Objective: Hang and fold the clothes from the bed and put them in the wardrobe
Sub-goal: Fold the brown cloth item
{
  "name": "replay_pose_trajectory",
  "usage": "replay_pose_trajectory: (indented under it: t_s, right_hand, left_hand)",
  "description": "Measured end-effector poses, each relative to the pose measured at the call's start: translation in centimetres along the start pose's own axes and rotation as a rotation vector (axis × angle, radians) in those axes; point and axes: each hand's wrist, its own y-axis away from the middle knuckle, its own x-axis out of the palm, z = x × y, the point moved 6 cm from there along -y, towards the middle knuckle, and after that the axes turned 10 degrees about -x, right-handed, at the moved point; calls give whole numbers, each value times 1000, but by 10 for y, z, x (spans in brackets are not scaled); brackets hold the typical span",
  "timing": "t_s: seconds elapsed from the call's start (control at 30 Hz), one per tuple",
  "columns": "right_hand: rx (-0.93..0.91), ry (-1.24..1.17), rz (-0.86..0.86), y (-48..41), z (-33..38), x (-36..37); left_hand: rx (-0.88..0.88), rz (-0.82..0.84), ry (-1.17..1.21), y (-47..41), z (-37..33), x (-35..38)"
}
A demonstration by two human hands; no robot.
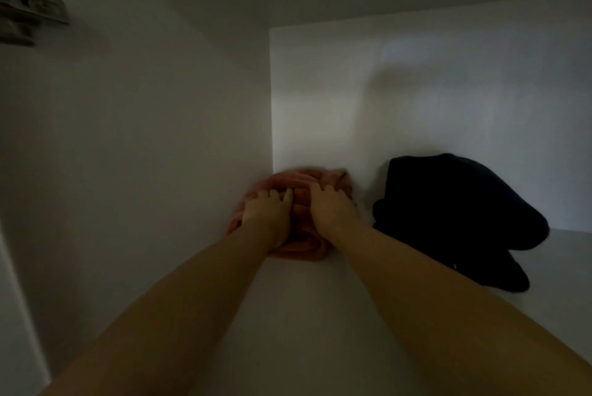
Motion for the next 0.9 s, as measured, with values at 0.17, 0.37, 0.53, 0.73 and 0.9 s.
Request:
replay_pose_trajectory:
  t_s: [0.17,0.37,0.53,0.73,0.9]
  right_hand:
    - [26,-40,-55,-13,-20,22]
    - [-45,-25,-4,-6,-23,23]
    - [-202,218,71,19,-7,-9]
    - [-167,357,-279,63,-44,-109]
    - [43,317,-365,113,-112,-133]
  left_hand:
    - [116,-95,62,-18,4,15]
    - [119,-81,202,-9,12,14]
    - [110,56,173,-4,8,-13]
    - [119,-133,257,11,-43,-89]
    - [402,-257,470,43,-131,-120]
